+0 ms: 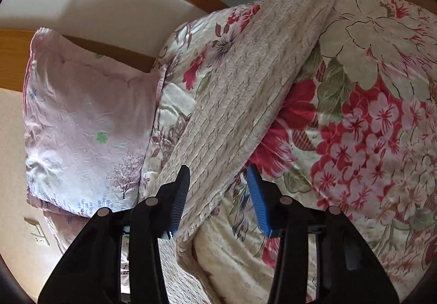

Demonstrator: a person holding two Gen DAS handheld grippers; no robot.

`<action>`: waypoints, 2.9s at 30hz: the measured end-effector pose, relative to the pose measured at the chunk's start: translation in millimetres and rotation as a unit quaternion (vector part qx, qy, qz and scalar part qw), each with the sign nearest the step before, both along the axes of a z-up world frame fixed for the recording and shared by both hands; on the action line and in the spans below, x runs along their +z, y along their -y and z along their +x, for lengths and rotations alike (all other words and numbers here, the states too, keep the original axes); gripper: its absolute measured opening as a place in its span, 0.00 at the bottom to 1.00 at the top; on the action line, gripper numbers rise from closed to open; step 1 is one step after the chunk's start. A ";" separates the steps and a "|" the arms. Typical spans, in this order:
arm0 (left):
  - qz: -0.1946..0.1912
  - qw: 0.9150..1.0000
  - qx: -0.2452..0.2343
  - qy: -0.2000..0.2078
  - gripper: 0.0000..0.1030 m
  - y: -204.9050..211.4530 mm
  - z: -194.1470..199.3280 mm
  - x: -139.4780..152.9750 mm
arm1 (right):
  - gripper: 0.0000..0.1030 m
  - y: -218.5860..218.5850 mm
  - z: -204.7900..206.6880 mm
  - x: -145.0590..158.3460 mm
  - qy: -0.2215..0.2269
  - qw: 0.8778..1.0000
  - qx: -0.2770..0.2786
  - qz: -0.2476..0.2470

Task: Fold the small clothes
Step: 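Grasp the sweater sleeve cuff with the right gripper, then carry the sleeve across the sweater body with the right gripper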

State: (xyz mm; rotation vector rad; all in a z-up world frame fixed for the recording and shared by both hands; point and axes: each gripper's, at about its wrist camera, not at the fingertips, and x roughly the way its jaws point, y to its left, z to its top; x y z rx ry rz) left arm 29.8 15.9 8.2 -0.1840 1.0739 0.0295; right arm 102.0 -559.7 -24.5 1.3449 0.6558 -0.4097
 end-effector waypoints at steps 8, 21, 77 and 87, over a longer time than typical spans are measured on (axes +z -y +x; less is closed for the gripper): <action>-0.005 1.000 0.006 0.004 0.98 -1.8 1.8 -0.2 | 0.34 3.5 7.3 -13.4 -0.014 1.000 -0.001 0.003; -0.031 0.999 0.011 0.014 0.98 -8.6 0.6 2.4 | 0.10 -2.5 20.4 -4.0 0.021 0.998 0.019 -0.051; -0.093 0.995 -0.013 0.039 0.98 -20.0 -2.5 17.9 | 0.21 -35.0 13.4 -47.3 0.036 0.997 -0.025 0.069; -0.094 0.992 0.021 0.087 0.98 -59.9 3.0 41.7 | 0.10 -63.2 44.9 -6.6 0.138 0.989 0.036 0.043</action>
